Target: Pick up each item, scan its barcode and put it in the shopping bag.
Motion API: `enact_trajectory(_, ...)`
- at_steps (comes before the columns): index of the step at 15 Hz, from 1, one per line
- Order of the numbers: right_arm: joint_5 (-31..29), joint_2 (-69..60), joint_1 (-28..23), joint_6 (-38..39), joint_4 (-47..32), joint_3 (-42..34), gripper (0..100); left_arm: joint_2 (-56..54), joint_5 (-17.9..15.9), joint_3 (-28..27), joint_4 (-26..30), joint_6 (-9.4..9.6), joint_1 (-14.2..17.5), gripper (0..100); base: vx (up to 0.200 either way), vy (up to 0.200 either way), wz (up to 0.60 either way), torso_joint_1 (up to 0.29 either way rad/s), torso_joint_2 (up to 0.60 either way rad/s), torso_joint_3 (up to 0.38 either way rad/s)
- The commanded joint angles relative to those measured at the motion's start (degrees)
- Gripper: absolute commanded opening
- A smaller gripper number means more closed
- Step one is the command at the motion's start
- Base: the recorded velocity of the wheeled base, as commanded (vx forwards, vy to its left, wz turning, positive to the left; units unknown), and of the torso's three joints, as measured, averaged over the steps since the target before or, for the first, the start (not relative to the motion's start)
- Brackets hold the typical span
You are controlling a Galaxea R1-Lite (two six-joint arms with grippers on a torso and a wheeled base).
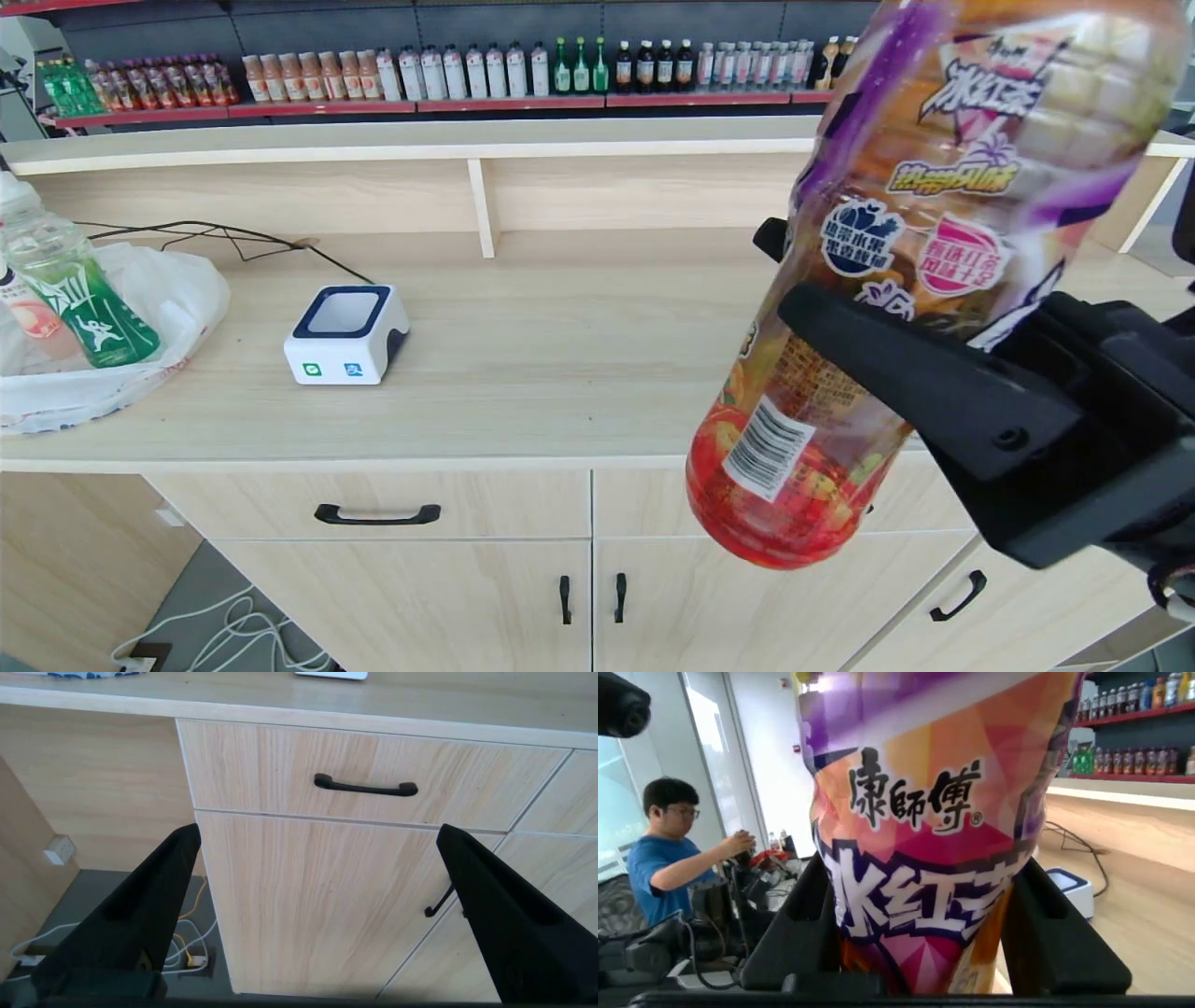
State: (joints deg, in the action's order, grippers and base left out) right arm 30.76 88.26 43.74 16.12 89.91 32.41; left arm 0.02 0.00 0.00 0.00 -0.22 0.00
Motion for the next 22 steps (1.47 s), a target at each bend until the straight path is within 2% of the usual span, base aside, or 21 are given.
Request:
enact_trajectory(1, -2.3, 1.8, -0.6, -2.5, 0.1, 0.3, 0, 0.0, 0.0, 0.0, 0.0, -0.04, 0.0, 100, 0.000, 0.000, 0.00, 0.000, 0.00, 0.000)
enact_trajectory(5, -15.5, 2.0, -1.0, -15.7, -3.0, -3.0, 0, 0.0, 0.0, 0.0, 0.0, -0.04, 0.0, 100, 0.000, 0.000, 0.00, 0.000, 0.00, 0.000)
enact_trajectory(7, -22.4, 3.7, -3.0, -20.5, -3.9, -4.3, 0, 0.0, 0.0, 0.0, 0.0, -0.04, 0.0, 100, 0.000, 0.000, 0.00, 0.000, 0.00, 0.000)
enact_trajectory(9, -27.2, 7.5, -5.7, -20.1, -1.8, -4.2, 0, 0.0, 0.0, 0.0, 0.0, -0.04, 0.0, 100, 0.000, 0.000, 0.00, 0.000, 0.00, 0.000)
enact_trajectory(17, -28.4, 11.5, -16.1, -19.9, 0.1, -5.9, 0, 0.0, 0.0, 0.0, 0.0, 0.04, 0.0, 100, 0.000, 0.000, 0.00, 0.000, 0.00, 0.000)
enact_trajectory(22, -28.2, 10.4, -17.7, -19.8, 0.1, -8.6, 0, 0.0, 0.0, 0.0, 0.0, 0.04, 0.0, 100, 0.000, 0.000, 0.00, 0.000, 0.00, 0.000)
